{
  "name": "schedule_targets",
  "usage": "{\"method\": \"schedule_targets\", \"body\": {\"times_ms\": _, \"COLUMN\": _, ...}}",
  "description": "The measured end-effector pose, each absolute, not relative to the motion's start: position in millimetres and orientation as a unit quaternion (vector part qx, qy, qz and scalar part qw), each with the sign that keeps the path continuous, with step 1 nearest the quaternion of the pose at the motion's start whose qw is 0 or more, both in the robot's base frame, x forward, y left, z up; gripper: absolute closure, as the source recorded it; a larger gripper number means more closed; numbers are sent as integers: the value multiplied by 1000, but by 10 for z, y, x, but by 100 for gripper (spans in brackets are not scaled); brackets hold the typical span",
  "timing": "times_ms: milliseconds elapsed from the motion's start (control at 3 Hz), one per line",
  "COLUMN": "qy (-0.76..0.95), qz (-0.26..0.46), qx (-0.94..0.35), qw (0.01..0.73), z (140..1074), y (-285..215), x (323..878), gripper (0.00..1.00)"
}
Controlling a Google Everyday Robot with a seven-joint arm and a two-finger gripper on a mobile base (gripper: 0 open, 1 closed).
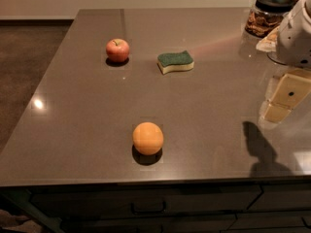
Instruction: Move apple near orange
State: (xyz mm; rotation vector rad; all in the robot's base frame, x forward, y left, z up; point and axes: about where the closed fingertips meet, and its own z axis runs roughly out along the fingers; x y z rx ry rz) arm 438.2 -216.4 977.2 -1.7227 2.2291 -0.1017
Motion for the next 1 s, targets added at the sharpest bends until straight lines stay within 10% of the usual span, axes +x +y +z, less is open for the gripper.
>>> {"method": "schedule_targets", "body": {"times_ms": 1000, "qy": 783, "qz": -8, "qx": -591, "qw": 194, "z": 9724, "y": -1811, "x": 4809, "gripper": 0}}
